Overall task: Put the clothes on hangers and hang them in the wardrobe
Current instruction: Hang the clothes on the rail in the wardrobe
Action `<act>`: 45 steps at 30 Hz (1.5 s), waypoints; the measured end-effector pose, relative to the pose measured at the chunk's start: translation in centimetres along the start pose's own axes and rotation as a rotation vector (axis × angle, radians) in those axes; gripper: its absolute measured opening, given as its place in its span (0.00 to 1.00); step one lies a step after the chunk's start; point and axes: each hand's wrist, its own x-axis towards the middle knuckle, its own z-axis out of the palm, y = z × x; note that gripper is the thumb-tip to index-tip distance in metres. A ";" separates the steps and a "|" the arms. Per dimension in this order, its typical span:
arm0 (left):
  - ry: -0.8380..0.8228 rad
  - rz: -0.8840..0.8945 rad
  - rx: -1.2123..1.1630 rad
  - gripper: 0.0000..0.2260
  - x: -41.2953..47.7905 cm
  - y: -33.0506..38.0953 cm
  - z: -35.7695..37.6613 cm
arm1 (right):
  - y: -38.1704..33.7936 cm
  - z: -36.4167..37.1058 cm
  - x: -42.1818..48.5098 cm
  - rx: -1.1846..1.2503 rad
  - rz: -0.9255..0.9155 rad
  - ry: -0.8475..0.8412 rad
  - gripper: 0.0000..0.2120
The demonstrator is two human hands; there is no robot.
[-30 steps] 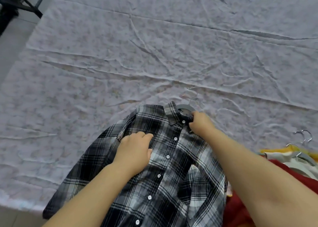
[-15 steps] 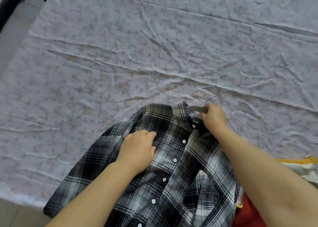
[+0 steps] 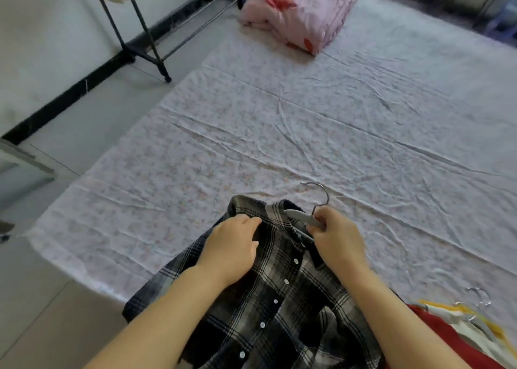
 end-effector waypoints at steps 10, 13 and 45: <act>0.584 0.075 -0.068 0.22 -19.2 -6.6 -12.2 | -21.2 -2.4 -18.6 0.074 -0.378 -0.108 0.11; 0.681 0.017 -0.094 0.24 -27.3 -10.2 -14.4 | -27.1 -1.3 -23.7 0.174 -0.460 -0.198 0.08; 1.665 -1.371 0.298 0.19 -88.7 -39.0 -32.2 | -85.2 31.6 -64.7 0.597 -2.337 -0.238 0.21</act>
